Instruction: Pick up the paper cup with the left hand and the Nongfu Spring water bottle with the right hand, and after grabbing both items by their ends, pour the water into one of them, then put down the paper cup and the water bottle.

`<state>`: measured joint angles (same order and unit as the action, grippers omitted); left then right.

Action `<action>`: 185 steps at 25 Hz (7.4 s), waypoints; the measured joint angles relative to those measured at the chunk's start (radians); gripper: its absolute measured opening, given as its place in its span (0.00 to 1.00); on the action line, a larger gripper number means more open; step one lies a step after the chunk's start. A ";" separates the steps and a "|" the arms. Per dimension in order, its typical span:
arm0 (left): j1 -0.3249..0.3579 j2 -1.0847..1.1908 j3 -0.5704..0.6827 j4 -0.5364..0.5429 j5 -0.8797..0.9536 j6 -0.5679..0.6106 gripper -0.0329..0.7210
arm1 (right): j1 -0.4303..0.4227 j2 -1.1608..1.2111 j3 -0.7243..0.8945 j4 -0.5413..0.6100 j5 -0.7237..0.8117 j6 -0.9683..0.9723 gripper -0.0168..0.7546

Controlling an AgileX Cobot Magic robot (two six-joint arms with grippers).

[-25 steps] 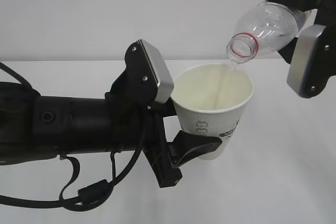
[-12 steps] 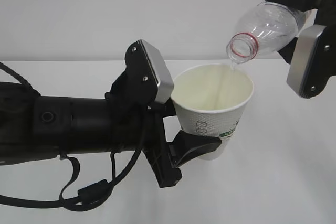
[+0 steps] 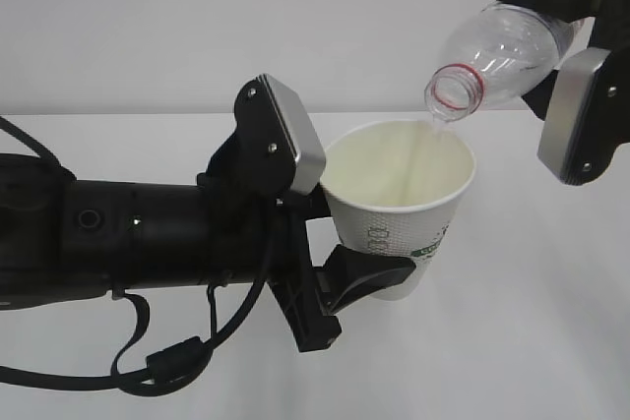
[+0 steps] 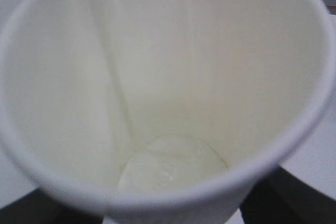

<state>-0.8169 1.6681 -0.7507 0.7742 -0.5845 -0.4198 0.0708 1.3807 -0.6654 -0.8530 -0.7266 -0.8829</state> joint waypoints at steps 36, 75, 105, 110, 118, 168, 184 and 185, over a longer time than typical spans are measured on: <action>0.000 0.003 0.000 0.057 -0.062 -0.042 0.70 | 0.000 0.000 0.000 0.000 0.000 -0.024 0.59; 0.000 0.003 0.000 0.100 -0.047 -0.054 0.70 | 0.000 0.000 0.000 0.000 -0.021 -0.026 0.59; 0.000 0.003 0.000 0.100 -0.041 -0.056 0.70 | 0.000 0.000 0.000 0.000 -0.022 -0.030 0.59; 0.000 0.003 0.000 0.100 -0.041 -0.056 0.70 | 0.000 0.000 0.000 0.000 -0.022 -0.030 0.59; 0.000 0.003 0.000 0.098 -0.041 -0.056 0.70 | 0.000 0.000 0.000 0.000 -0.022 -0.030 0.59; 0.000 0.004 0.000 0.098 -0.037 -0.058 0.70 | 0.000 0.000 -0.001 0.005 -0.022 -0.056 0.59; 0.000 0.004 0.000 0.098 -0.072 -0.058 0.70 | 0.000 0.000 -0.002 0.005 -0.023 -0.056 0.59; 0.000 0.004 0.000 0.098 -0.074 -0.058 0.70 | 0.000 0.000 -0.002 0.005 -0.023 -0.056 0.59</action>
<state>-0.8169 1.6720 -0.7507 0.8725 -0.6585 -0.4777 0.0708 1.3807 -0.6677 -0.8484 -0.7492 -0.9388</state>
